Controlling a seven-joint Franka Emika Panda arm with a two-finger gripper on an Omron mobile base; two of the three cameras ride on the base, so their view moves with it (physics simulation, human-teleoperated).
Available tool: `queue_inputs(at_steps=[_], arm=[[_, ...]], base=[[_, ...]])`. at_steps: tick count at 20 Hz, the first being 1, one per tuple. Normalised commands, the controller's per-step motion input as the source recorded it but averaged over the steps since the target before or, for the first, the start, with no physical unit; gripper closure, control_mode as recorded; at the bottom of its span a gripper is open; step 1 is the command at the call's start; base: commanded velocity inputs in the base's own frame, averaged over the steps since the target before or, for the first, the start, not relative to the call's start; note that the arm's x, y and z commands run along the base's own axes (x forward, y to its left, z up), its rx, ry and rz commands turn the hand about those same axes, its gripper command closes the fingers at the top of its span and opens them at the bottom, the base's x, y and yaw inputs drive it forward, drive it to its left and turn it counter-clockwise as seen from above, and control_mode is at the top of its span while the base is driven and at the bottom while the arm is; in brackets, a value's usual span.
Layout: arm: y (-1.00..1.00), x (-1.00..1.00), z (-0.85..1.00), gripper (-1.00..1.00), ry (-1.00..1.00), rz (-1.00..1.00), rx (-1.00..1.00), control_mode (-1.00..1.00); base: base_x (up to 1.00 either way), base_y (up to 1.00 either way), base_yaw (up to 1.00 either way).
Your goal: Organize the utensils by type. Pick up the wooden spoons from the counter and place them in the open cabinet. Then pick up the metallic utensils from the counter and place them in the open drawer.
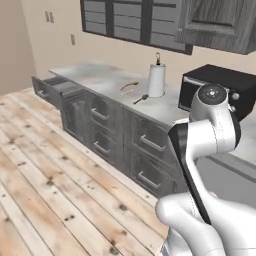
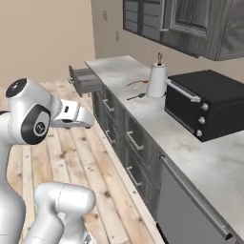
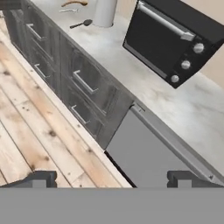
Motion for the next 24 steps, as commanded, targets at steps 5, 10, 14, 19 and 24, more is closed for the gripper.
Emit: queue_inputs(at_steps=[5, 10, 14, 19, 24], arm=[[0.00, 0.00, 0.00, -1.00, 0.00, 0.00, 0.00, 1.00], [0.00, 0.00, 0.00, -1.00, 0.00, 0.00, 0.00, 1.00], [0.00, 0.00, 0.00, -1.00, 0.00, 0.00, 0.00, 1.00], [0.00, 0.00, 0.00, -1.00, 0.00, 0.00, 0.00, 1.00], [0.00, 0.00, 0.00, -1.00, 0.00, 0.00, 0.00, 1.00]], base=[[0.76, 0.48, -0.35], [0.68, 0.56, -0.48], [0.55, 0.63, -0.48], [0.39, 0.72, -0.49], [0.32, 0.73, -0.55]])
